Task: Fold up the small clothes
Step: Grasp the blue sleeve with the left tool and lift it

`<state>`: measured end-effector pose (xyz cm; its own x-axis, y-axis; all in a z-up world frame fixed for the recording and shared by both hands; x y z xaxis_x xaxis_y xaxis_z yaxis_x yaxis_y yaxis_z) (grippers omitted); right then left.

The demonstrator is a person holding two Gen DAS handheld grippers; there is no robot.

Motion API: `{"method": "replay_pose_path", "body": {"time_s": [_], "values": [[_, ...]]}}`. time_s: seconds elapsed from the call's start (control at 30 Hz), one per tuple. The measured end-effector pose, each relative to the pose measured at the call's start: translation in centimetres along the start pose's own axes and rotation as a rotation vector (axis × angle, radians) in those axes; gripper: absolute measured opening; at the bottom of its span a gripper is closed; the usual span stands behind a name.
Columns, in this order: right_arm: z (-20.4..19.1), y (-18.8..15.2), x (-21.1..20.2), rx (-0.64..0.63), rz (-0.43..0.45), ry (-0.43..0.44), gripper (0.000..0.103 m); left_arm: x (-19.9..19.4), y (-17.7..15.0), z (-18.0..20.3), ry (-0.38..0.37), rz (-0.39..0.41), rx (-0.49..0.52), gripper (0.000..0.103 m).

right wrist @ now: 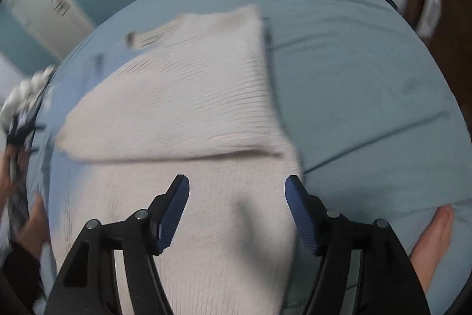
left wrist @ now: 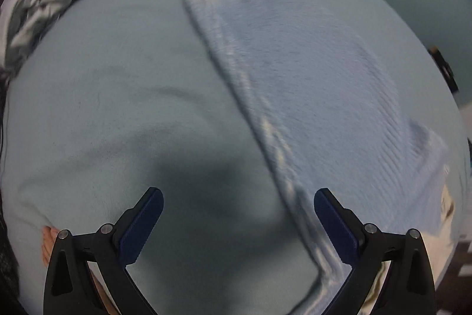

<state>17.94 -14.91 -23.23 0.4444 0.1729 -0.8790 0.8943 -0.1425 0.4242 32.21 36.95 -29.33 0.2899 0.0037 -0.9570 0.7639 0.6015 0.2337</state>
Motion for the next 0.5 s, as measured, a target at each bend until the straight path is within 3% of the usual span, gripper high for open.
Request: {"method": "replay_pose_path", "body": {"time_s": [0.13,0.27,0.3,0.33,0.37,0.4,0.43,0.5], "values": [[-3.1,-1.2,2.7,-0.086,-0.024,-0.006,0.064,1.0,1.0,0.2,-0.055,-0.004,-0.068,0.1],[-4.0,-1.9,1.9,-0.142,-0.048,0.006,0.064,2.0,1.7,3.5,-0.074,-0.002,-0.006,0.096],[-4.4,-1.9,1.2,-0.152,-0.039,0.009,0.064,2.6,1.5,4.8,-0.072,-0.016,0.021,0.09],[-4.6,-2.0,0.5,-0.158,-0.031,0.015,0.064,3.2,1.1,5.6,-0.065,-0.037,0.043,0.066],[-4.7,-1.7,0.4,-0.158,-0.027,0.023,0.064,3.9,0.7,6.4,-0.023,-0.062,0.081,0.06],[-4.6,-1.4,0.0,-0.152,-0.019,0.037,0.064,3.8,0.6,7.2,0.036,-0.032,0.137,0.046],[-4.4,-1.3,-0.6,-0.145,-0.008,0.045,0.064,3.5,0.6,8.0,0.034,-0.018,0.16,0.016],[-3.7,-0.9,-0.8,-0.133,0.017,0.045,0.064,2.0,1.1,8.8,0.045,0.023,0.138,0.012]]}}
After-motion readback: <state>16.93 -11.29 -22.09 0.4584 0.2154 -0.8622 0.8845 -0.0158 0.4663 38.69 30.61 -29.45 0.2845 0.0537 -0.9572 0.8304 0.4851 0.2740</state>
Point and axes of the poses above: each gripper's, at about its wrist camera, not at the fingertips, and x roughly the way its jaws point, z to its right, y to its top, the point moved 9 cm from there along x, roughly the way its jaws point, and after that the axes turned 3 degrees about z, right-handed, at the moved point
